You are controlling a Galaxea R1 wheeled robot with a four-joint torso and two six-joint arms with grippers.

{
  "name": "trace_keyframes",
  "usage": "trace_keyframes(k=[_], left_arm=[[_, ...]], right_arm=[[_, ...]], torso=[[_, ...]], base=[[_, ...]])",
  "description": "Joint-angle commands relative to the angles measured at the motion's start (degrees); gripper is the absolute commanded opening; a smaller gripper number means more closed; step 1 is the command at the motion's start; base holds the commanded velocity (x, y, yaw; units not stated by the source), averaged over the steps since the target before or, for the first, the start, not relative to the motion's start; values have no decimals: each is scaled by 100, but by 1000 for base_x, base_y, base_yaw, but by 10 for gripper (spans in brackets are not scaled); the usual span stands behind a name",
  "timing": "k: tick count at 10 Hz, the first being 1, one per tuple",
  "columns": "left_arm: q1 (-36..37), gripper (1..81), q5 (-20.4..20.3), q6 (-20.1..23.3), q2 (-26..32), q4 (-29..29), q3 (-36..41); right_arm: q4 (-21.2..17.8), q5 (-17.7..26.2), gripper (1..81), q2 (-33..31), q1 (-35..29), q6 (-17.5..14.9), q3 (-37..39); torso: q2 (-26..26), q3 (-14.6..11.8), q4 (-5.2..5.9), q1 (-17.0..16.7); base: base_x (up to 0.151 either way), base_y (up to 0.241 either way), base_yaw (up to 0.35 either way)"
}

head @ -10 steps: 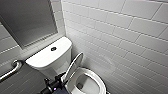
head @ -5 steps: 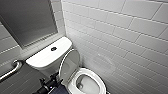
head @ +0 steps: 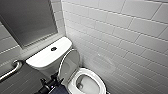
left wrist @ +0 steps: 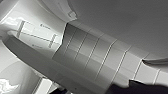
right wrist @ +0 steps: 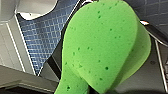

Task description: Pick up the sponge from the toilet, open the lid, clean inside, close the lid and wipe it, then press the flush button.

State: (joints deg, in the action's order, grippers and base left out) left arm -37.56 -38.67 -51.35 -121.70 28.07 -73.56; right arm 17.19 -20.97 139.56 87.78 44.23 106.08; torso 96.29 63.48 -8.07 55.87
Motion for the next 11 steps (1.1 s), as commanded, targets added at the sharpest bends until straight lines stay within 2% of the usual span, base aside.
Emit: trace_keyframes(k=[1, 2, 3, 4, 6, 7, 9, 11], left_arm=[[446, 811, 201, 468, 356, -283, -170], [446, 811, 321, 399, 460, -562, 66], [446, 811, 851, -92, 567, -637, 210], [446, 811, 1028, -754, 655, -681, 298], [464, 811, 967, -1541, 1039, -698, 587], [517, 811, 932, -1798, 1181, -811, 632], [525, 811, 826, -2011, 1323, -988, 641], [412, 811, 817, -1993, 1428, -997, 606]], right_arm=[[136, 251, 10, -189, -54, -2, -151], [136, 251, 10, -171, -63, -2, -133], [136, 260, 10, -145, -90, -2, -115], [136, 286, 10, -110, -125, -2, -115], [144, 295, 10, -92, -98, -11, -98], [144, 295, 10, -84, -81, -19, -98], [144, 295, 10, -75, -81, -28, -89], [197, 286, 10, -66, -72, -11, -89]], torso=[[0, 0, 0, 0], [2, 0, 0, 0], [2, 0, 0, 0], [2, 0, -2, 0], [2, 0, -2, 0], [2, 0, -2, 0], [2, 0, -2, 0], [2, 0, -2, 0]], base=[[0, 0, 0], [0, 0, 0], [0, 0, 0], [0, 0, 0], [0, 0, 0], [0, 0, 0], [0, 0, 0], [0, 0, 0]])
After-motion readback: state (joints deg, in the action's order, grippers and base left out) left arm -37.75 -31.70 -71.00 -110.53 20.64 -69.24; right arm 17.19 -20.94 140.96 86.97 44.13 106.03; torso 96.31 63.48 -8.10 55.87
